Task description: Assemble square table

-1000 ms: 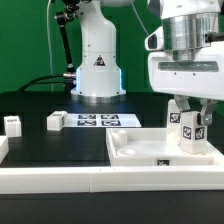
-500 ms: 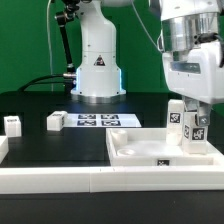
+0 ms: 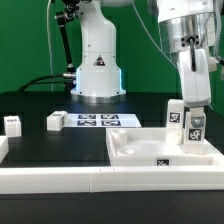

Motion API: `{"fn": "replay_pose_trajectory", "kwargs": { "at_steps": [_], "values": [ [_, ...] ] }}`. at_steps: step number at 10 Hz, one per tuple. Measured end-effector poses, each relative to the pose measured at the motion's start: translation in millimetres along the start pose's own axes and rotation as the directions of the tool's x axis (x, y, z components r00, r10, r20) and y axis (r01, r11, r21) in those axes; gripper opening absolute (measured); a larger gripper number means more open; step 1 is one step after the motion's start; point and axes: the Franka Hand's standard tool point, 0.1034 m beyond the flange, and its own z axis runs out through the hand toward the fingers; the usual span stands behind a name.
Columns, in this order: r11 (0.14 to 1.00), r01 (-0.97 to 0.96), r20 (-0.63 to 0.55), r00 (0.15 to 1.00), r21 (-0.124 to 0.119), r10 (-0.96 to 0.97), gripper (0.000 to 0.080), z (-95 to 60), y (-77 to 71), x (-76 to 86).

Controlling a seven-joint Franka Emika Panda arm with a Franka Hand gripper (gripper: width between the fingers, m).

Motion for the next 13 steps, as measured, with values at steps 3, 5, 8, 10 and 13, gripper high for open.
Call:
{"fn": "replay_pose_trajectory", "kwargs": {
  "at_steps": [3,5,8,10,13],
  "values": [
    [0.989,-0.149,0.011,0.989,0.001,0.149,0.029,-0.2,-0.8,-0.3],
    [0.989,-0.145,0.014,0.989,0.001,0.145,0.0323,0.1,-0.7,-0.5],
    [0.998,-0.065,0.013,0.998,-0.001,0.065,0.0606,0.5,0.1,-0.5],
    [0.998,0.061,0.012,0.998,-0.005,-0.061,0.0641,0.7,0.9,-0.7],
    [0.958,0.286,0.013,0.958,-0.002,-0.286,0.0649,0.8,0.9,-0.4]
  ]
}}
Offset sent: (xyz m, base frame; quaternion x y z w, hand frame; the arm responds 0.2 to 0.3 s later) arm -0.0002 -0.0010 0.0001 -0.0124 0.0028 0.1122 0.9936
